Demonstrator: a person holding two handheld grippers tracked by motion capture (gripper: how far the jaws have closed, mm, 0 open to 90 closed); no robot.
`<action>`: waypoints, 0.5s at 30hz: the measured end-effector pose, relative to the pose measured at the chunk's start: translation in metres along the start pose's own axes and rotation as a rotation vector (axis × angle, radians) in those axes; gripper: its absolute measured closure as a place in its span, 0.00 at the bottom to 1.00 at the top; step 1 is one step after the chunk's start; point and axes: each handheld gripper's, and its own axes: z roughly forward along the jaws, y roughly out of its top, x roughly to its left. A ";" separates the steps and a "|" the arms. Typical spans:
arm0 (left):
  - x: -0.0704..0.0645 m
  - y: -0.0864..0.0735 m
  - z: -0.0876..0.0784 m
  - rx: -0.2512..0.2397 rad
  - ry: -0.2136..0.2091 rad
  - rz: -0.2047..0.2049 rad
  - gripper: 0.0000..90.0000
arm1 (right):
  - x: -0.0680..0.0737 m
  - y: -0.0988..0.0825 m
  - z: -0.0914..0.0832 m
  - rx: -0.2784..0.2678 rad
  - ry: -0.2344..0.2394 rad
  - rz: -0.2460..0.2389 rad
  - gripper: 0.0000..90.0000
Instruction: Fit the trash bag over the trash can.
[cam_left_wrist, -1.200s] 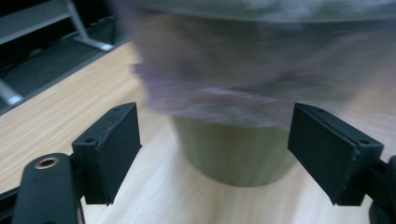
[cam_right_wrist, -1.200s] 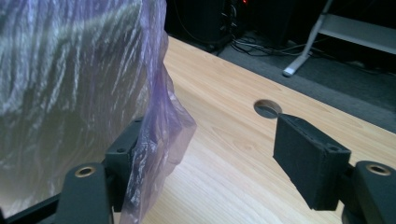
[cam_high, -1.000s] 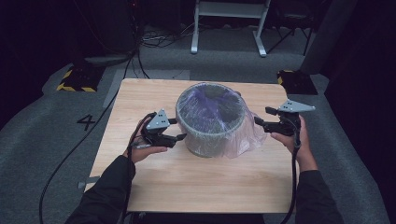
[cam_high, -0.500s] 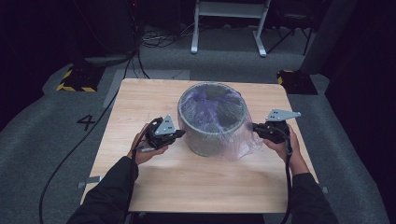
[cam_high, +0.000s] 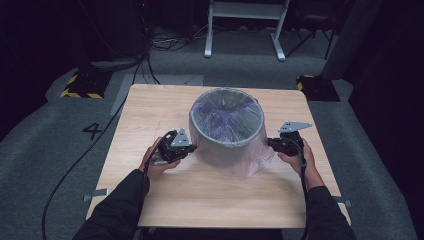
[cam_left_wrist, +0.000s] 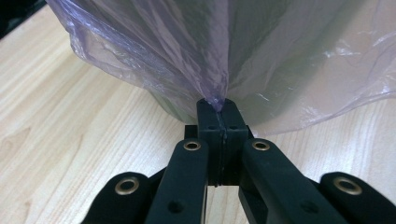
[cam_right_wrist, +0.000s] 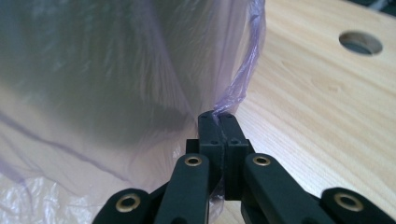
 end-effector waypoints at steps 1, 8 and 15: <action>0.000 -0.001 0.002 0.005 -0.007 -0.007 1.00 | -0.001 -0.001 0.002 0.007 -0.003 0.008 1.00; 0.001 -0.007 0.013 0.027 -0.006 -0.045 0.97 | -0.009 -0.007 0.016 0.074 -0.041 0.047 1.00; 0.005 -0.016 0.022 0.027 0.001 -0.070 0.96 | -0.017 -0.011 0.023 0.092 -0.070 0.065 1.00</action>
